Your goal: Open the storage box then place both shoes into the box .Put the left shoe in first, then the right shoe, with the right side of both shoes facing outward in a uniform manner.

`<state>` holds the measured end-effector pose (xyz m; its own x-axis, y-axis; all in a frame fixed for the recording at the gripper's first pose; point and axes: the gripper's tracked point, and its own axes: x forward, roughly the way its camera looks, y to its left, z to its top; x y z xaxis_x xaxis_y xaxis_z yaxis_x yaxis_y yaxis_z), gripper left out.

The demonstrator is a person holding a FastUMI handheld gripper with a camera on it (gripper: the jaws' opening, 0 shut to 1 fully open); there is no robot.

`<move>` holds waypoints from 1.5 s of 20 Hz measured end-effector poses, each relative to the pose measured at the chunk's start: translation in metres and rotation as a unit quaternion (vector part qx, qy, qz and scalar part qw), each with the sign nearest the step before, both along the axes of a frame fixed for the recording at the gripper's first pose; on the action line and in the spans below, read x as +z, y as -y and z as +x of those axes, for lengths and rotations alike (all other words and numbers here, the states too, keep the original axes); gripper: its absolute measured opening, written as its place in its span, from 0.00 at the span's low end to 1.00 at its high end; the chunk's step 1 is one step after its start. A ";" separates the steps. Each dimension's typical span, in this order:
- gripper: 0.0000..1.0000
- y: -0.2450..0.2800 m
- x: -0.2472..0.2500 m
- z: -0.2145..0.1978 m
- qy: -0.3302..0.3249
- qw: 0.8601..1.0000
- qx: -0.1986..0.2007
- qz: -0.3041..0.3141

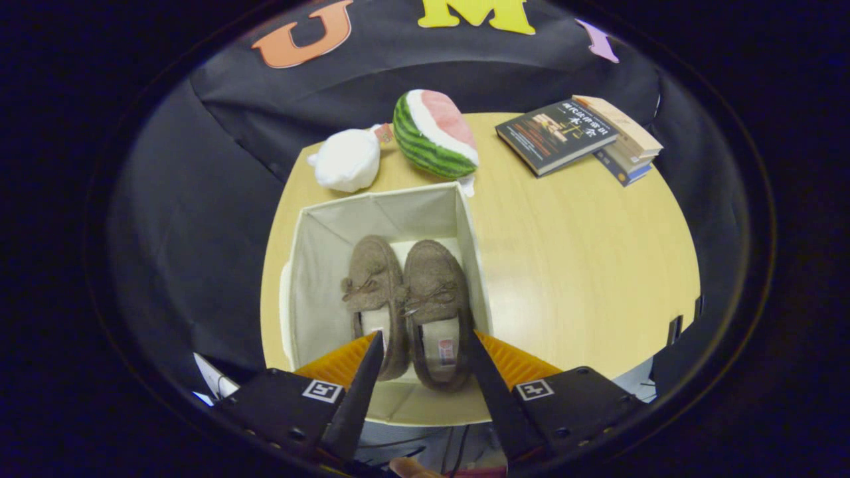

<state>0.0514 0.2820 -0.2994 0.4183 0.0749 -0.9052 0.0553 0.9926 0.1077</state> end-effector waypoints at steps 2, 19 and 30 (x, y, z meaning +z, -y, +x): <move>0.83 0.007 0.029 -0.007 0.035 0.999 0.008 0.004; 0.96 0.210 0.268 -0.067 0.401 0.911 0.042 -0.083; 0.96 0.264 0.317 -0.135 0.550 0.829 0.078 -0.065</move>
